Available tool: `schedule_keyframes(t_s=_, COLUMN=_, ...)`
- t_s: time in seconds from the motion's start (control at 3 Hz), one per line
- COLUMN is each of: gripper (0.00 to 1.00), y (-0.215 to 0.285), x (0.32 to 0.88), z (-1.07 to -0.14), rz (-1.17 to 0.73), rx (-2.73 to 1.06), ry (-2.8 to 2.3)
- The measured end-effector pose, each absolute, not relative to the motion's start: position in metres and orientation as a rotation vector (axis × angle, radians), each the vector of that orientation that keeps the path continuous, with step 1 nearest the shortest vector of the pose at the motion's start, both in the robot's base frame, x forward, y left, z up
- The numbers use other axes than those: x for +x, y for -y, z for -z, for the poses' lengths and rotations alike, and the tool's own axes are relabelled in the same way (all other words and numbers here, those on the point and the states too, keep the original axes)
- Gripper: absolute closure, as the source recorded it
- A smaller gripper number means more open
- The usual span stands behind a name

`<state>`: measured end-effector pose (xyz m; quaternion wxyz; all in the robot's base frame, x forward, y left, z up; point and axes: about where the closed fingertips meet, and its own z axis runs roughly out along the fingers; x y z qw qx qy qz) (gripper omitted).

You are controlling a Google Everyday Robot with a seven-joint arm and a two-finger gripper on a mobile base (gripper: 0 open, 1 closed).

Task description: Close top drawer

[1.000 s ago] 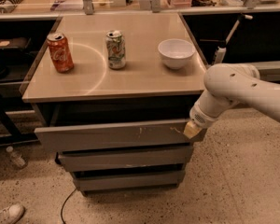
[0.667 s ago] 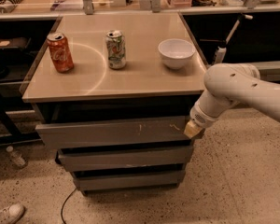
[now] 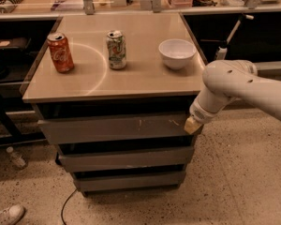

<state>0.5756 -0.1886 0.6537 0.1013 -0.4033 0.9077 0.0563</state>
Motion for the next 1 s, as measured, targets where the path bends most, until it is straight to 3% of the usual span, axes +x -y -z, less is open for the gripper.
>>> schedule_keyframes(t_s=0.67, gripper=1.0, y=0.189, x=0.583, z=-0.657, rz=-0.146, rx=-1.194, ry=-2.675)
schedule_keyframes(t_s=1.0, gripper=1.0, y=0.207, x=0.549, z=-0.66, rz=-0.202, rx=-1.155, ry=-2.742)
